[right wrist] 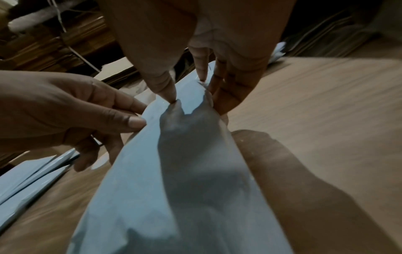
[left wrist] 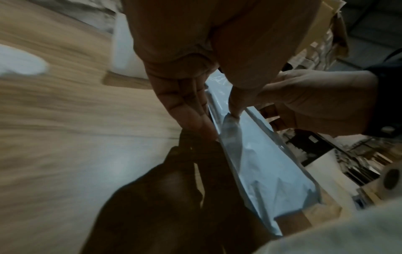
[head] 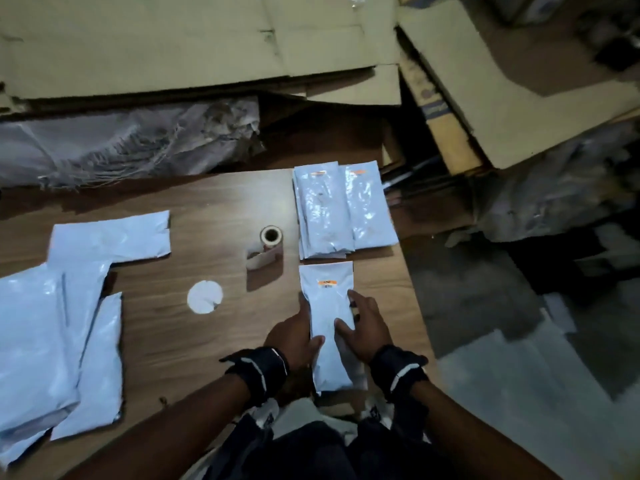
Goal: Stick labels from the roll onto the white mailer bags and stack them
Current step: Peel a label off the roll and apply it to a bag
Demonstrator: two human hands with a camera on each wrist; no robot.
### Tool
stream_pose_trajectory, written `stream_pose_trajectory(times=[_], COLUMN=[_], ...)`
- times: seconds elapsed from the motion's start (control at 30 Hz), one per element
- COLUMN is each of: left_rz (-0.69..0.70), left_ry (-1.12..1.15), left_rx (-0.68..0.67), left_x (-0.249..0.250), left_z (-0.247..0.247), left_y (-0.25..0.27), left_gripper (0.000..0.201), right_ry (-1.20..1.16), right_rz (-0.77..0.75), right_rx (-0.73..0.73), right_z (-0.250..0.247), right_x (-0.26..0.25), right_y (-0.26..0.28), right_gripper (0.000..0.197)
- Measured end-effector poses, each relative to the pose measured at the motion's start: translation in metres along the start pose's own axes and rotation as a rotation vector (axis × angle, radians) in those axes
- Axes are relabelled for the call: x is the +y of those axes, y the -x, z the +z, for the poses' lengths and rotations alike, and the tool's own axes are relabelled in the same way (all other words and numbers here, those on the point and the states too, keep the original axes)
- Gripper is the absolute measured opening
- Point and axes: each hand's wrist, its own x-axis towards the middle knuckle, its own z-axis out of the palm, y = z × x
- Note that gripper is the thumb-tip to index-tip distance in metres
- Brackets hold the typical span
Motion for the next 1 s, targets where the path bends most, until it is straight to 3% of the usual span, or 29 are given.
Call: stream_pose_trajectory(times=[0.3,0.5,0.7,0.8,0.87,1.0], left_rz=[0.05,-0.039,-0.063,-0.079,-0.019,0.111], left_ry=[-0.07,-0.113,-0.204,-0.255,-0.361,-0.566], left_rx=[-0.1,-0.16,-0.121,-0.04,0.034,-0.033], left_x=[0.086,0.095,0.1,0.107,0.114,0.122], left_z=[0.042,0.058,0.06,0.058,0.056,0.059], left_y=[-0.081,-0.103,-0.103,-0.095,-0.09,-0.096], left_gripper=[0.09,0.089,0.083,0.098,0.114,0.139], right_ry=[0.113,0.165,0.201,0.242,0.305,0.439], right_rz=[0.117,0.14,0.124,0.069,-0.042,-0.231], right_rx=[0.065,-0.005,-0.011,0.07,0.157,0.091], right_z=[-0.086,-0.092,-0.095,-0.095,-0.09,-0.066], right_x=[0.061,0.081,0.087,0.086,0.084,0.084], right_y=[-0.034,-0.053,-0.061,-0.06,-0.058,-0.054], right_gripper=[0.066,0.067,0.065,0.067,0.066,0.072])
